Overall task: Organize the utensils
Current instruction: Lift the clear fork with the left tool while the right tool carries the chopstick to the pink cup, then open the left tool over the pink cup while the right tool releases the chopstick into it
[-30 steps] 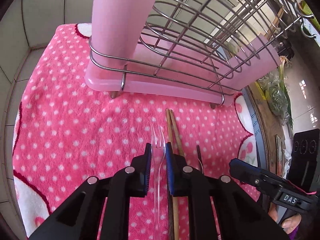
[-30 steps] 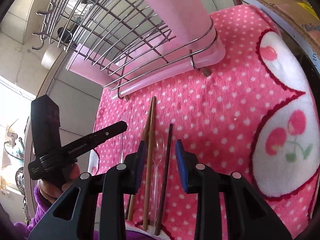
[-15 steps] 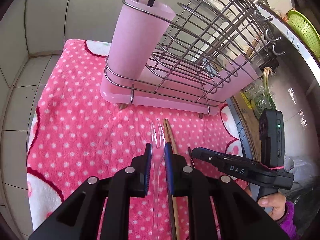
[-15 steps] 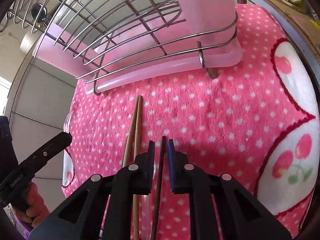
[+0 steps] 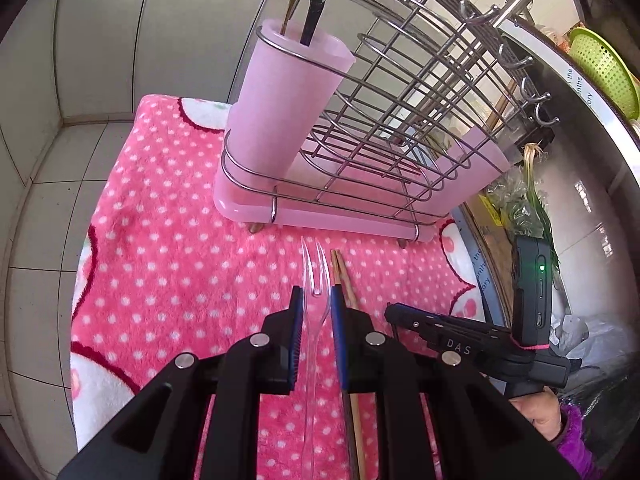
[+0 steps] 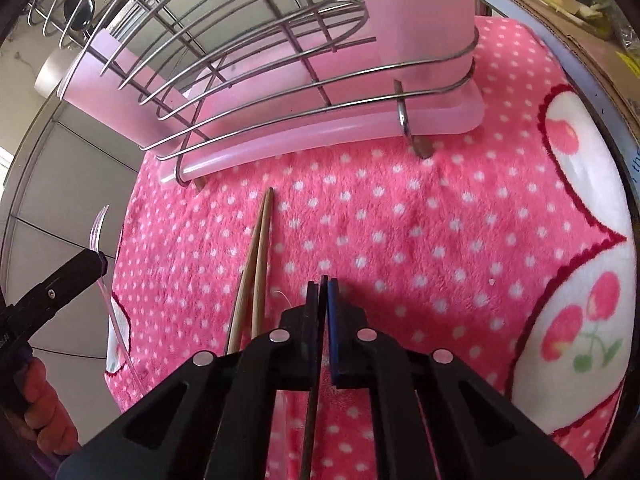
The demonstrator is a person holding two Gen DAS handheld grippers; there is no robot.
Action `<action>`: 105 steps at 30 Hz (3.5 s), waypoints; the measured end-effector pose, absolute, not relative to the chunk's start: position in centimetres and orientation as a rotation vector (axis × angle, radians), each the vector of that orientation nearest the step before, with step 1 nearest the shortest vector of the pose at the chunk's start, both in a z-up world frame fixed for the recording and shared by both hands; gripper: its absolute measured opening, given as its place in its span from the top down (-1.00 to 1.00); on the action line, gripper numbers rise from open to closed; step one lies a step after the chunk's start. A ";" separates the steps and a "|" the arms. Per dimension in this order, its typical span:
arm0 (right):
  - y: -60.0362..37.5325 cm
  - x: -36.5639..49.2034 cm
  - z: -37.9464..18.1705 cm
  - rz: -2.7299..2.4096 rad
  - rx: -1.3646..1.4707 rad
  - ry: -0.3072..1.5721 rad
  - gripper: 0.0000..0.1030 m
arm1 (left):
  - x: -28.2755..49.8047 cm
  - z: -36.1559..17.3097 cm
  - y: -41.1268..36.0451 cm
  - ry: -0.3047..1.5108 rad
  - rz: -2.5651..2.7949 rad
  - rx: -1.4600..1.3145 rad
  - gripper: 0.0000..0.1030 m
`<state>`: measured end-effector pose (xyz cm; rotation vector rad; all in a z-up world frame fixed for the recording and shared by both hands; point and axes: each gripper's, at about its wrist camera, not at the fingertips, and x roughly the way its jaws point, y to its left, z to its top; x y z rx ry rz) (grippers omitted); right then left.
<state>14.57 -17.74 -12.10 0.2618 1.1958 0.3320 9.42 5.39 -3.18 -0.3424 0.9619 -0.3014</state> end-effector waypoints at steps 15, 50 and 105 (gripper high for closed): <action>-21.6 9.6 -3.8 0.381 0.276 0.857 0.92 | 7.5 0.9 5.6 0.774 -0.301 -0.349 0.94; -28.8 10.4 15.9 0.314 0.220 0.399 0.92 | 6.5 17.4 6.4 0.407 -0.304 -0.265 0.95; -25.9 21.3 10.8 0.260 0.114 0.626 0.26 | 19.3 11.4 7.1 0.613 -0.107 -0.247 0.37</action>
